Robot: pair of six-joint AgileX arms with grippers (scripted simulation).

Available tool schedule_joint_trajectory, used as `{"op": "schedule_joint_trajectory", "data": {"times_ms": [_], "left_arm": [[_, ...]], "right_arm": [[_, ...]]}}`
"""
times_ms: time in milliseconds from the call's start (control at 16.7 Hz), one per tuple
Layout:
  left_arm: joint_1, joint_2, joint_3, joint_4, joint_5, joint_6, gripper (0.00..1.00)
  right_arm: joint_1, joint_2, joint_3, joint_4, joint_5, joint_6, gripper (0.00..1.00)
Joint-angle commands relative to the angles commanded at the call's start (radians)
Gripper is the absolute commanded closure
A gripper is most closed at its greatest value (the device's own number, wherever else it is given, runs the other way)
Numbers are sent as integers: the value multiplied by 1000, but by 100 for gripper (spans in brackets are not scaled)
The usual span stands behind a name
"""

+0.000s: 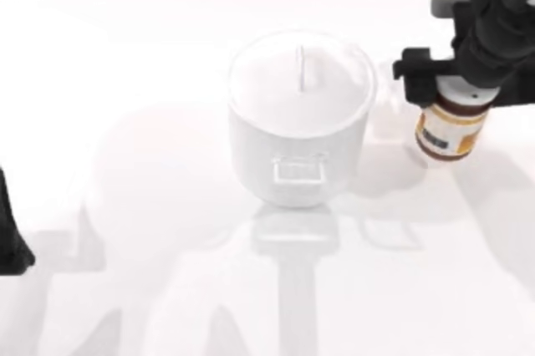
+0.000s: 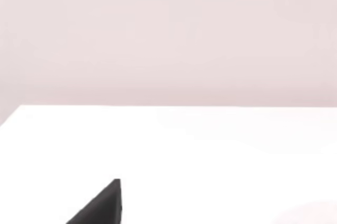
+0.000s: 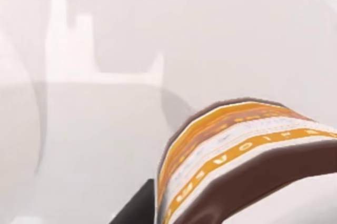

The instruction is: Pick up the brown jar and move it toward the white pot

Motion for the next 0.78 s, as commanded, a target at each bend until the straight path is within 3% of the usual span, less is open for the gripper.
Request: {"op": "schedule_joint_trajectory", "data": {"times_ms": [300,600,780], "left_arm": [[0,0,0,0,0,0,0],[0,0,0,0,0,0,0],[0,0,0,0,0,0,0]], "right_arm": [[-2,53,-74,137,3,-1,100],[-1,63,-85,155,3,-2,100],[-1,63,-85,155,3,-2,77]]}}
